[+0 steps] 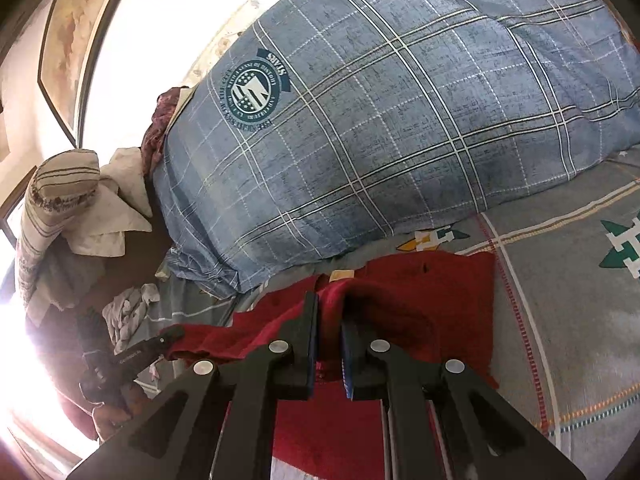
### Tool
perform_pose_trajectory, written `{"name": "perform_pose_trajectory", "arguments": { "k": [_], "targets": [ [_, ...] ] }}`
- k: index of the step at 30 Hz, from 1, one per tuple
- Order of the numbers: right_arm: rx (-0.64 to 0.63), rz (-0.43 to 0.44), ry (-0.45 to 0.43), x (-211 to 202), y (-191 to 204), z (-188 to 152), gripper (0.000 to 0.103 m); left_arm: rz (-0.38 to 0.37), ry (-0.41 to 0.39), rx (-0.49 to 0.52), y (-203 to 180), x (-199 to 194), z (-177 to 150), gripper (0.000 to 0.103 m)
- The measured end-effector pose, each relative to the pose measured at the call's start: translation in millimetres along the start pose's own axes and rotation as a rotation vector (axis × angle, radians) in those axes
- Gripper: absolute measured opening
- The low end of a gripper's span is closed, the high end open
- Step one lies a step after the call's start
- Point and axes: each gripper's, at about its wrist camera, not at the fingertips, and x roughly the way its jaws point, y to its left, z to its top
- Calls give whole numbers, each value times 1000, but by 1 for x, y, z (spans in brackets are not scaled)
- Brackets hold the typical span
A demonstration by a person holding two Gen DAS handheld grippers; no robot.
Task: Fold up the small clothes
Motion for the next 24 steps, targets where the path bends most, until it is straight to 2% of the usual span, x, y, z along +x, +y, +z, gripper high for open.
{"name": "perform_pose_trajectory", "arguments": {
  "k": [9,17,22,24],
  "targets": [
    [26,-44,43,28,-22,11,9,42,53,10,-5,53,15,7],
    [40,-66,76,61,-37,24,9,47,86,-18,7,98,26,7],
    [46,-107,119,93,-53,33,13,13,113,-65,19,124,30,12],
    [10,-129,135,103,-53,35,14,-2,127,-76,23,130,33,19]
  ]
}}
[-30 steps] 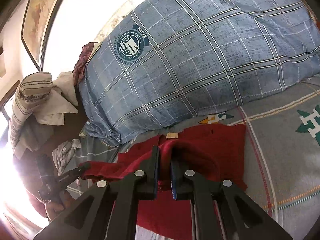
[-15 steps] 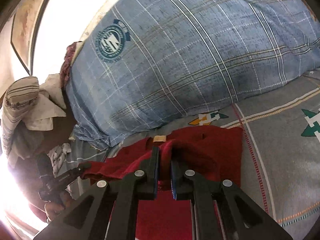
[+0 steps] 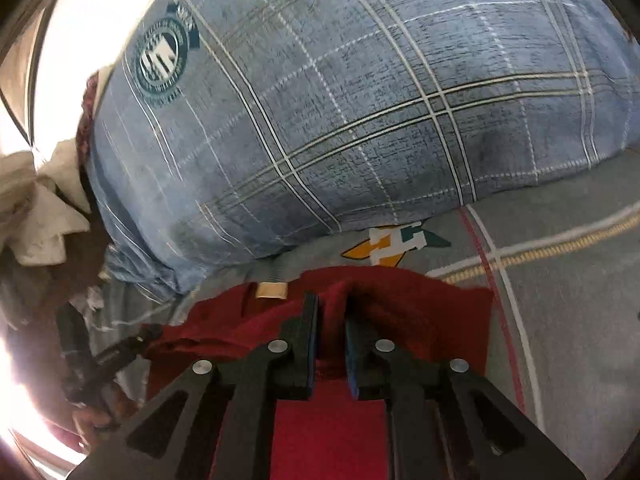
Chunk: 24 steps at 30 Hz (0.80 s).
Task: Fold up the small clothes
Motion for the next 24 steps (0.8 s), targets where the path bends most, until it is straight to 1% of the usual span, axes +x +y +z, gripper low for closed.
{"name": "perform_pose_trajectory", "arguments": {
  "k": [2,3,4,5,6,7,8,10,12,15,17,18,21,24],
  "targets": [
    [-19,-15,13,5,1,2,18,-10,9,8,1,2,1,25],
    [-7,-13,23,7,-1,2,20,-15,11,15,1,1,1,31],
    [13,-3,29,8,-4,2,27,-22,13,20,1,0,1,35],
    [45,17,32,7,-8,3,36,-31,13,21,0,-1,2,45],
    [73,37,28,4,-11,3,42,-47,7,19,0,-4,2,55],
    [97,51,12,0,-14,3,50,-48,-8,17,1,-10,2,62],
    [113,58,-12,-7,-16,3,54,-27,-38,17,2,-18,1,74],
    [117,55,-39,-22,-16,3,55,-2,-107,23,3,-33,1,76],
    [96,56,-63,-34,-12,2,55,-3,-126,22,5,-42,0,76],
    [22,47,-81,-43,2,-4,55,-12,-130,16,7,-45,-2,76],
    [-25,45,-63,-36,14,-8,53,3,-105,16,8,-36,-5,76],
    [-45,39,-47,-28,20,-8,53,25,-87,16,8,-30,-7,76],
    [-85,-23,-9,1,29,-5,52,97,-27,9,15,-5,-9,76],
    [-72,-83,15,31,22,6,54,163,31,-19,28,19,-7,76]
  ]
}}
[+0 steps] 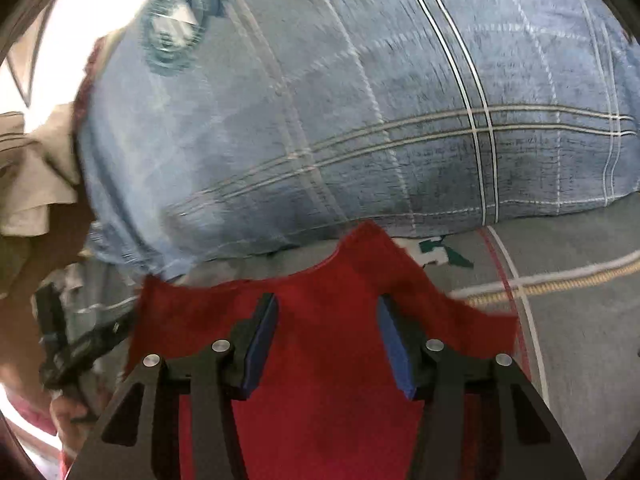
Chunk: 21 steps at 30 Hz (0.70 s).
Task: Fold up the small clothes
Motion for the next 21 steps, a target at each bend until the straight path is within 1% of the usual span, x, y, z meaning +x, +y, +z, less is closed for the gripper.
{"name": "perform_pose_trajectory", "arguments": {
  "k": [3,4,5,7,11,13,14,15,16,18,20,21],
  "targets": [
    [38,-92,45,34,-17,11,52,-4,44,-35,9,18,1,78],
    [59,-104,72,46,-24,12,51,-11,52,-46,10,22,1,78],
    [66,-90,64,53,-28,13,51,-14,51,-49,11,23,2,78],
    [63,-100,58,55,-29,15,52,-6,44,-39,8,23,2,78],
    [41,-125,46,38,-16,10,54,21,15,-25,4,12,0,76],
    [15,-109,34,21,-4,5,55,34,-7,-9,3,2,-2,76],
    [-6,-86,20,7,4,-2,56,39,-20,-1,1,-4,-3,76],
    [-18,-80,14,0,7,-7,58,43,-32,8,-2,-13,-6,76],
    [-37,-87,11,-8,11,-14,63,46,-42,18,-5,-20,-9,76],
    [-64,-131,31,-12,14,-26,64,48,-57,39,-10,-34,-17,76],
    [-66,-175,100,-2,6,-34,64,47,-62,62,-15,-50,-27,76],
    [-63,-193,117,0,4,-34,64,49,-63,79,-18,-58,-32,76]
  ]
}}
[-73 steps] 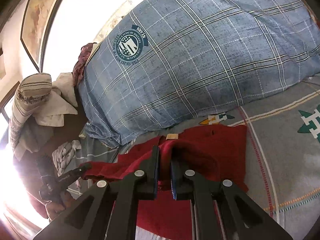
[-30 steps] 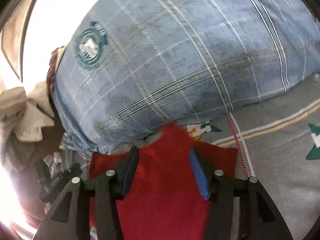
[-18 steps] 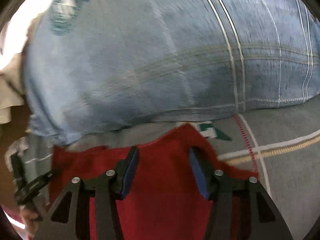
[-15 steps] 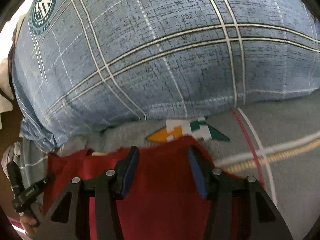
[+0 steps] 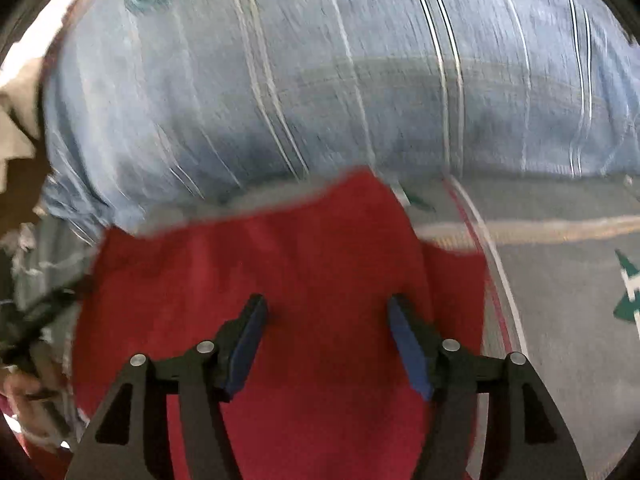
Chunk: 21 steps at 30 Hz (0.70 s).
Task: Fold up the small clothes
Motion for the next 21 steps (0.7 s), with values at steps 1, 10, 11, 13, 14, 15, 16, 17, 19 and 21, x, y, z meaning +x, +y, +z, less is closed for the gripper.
{"name": "perform_pose_trajectory", "arguments": {
  "k": [1,10,11,13,14,15,16,17,19,21],
  "targets": [
    [-3,-9,-4,-4,1,0,65,4,-4,14,-2,-8,-3,76],
    [-236,143,-64,-31,113,17,59,34,-13,59,-4,-64,-35,77],
    [-269,151,-56,-24,129,18,53,35,-9,56,-3,-65,-38,77],
    [-313,153,-44,-8,158,22,52,30,-1,46,1,-63,-42,77],
    [-321,162,-33,1,171,24,52,22,3,37,4,-62,-44,77],
    [-325,177,-20,10,182,26,52,14,8,23,7,-58,-44,77],
    [-329,189,-7,21,192,30,52,7,17,10,10,-54,-45,77],
    [-341,193,4,32,204,29,52,1,29,-2,13,-49,-45,77],
    [-378,183,21,46,224,25,52,6,50,-13,18,-37,-43,77],
    [-398,163,40,59,237,21,52,5,60,-20,22,-31,-40,77]
  ]
}}
